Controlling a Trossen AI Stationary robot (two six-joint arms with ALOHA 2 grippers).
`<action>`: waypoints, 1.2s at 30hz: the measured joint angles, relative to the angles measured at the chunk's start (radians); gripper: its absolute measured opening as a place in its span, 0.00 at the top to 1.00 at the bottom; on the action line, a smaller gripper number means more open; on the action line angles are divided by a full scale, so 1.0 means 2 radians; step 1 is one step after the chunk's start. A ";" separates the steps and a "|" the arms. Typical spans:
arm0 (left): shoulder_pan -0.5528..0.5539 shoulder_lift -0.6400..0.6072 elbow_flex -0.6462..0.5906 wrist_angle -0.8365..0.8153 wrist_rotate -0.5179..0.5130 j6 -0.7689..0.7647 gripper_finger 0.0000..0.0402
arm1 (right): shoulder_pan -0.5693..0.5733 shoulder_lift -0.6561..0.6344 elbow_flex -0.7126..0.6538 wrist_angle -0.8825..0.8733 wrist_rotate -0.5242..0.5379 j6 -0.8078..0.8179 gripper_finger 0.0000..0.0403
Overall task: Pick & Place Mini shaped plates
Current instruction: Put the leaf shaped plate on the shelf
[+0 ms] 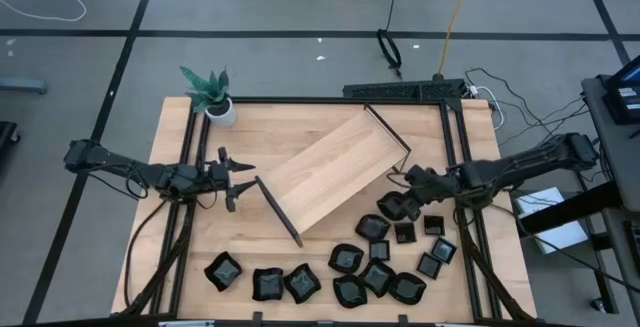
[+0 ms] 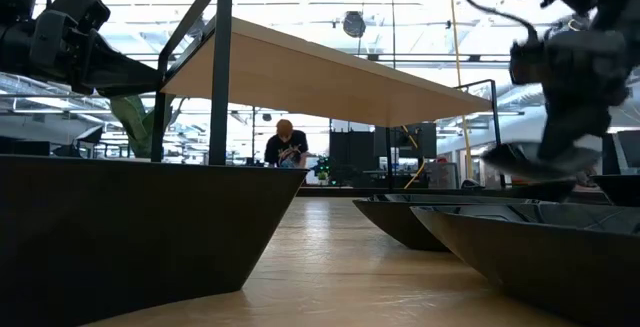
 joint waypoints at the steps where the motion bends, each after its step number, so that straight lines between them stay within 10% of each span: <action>1: 0.000 0.000 0.000 0.000 0.000 0.000 0.48 | 0.000 -0.005 0.004 0.000 0.000 -0.006 1.00; 28: 0.000 0.000 0.000 0.001 0.000 -0.002 0.48 | -0.056 0.004 0.017 0.325 -0.027 -0.243 1.00; 36: 0.000 0.000 0.000 0.003 0.000 0.002 0.48 | -0.157 0.048 0.130 0.202 -0.067 -0.279 1.00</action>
